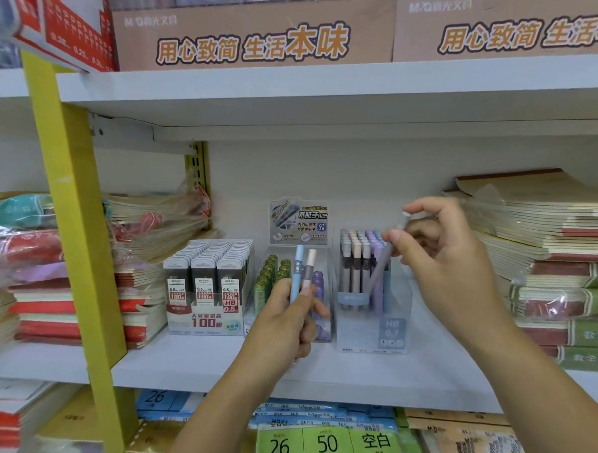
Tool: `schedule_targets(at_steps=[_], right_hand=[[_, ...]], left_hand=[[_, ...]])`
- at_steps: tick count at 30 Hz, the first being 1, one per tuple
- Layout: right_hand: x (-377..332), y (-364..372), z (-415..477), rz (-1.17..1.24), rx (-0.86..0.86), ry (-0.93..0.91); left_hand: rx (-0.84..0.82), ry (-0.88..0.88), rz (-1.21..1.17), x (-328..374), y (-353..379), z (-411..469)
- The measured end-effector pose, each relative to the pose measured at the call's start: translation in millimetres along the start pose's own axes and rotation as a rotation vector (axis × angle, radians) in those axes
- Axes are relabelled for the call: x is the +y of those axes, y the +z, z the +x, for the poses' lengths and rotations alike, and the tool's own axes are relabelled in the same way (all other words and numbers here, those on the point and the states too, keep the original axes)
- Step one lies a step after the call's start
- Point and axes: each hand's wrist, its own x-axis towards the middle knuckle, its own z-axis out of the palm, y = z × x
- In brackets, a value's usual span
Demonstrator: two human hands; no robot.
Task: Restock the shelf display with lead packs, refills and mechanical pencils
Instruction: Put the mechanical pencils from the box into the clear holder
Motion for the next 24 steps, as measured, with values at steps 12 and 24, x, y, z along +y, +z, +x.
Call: schedule_targets(at_steps=[12, 24], right_hand=[[16, 8, -3, -0.133, -0.103, 0.034], [17, 26, -8, -0.099, -0.092, 0.015]], left_hand=[[0.006, 0.063, 0.096, 1, 1, -2], [0.039, 0.016, 0.04, 2, 2, -3]])
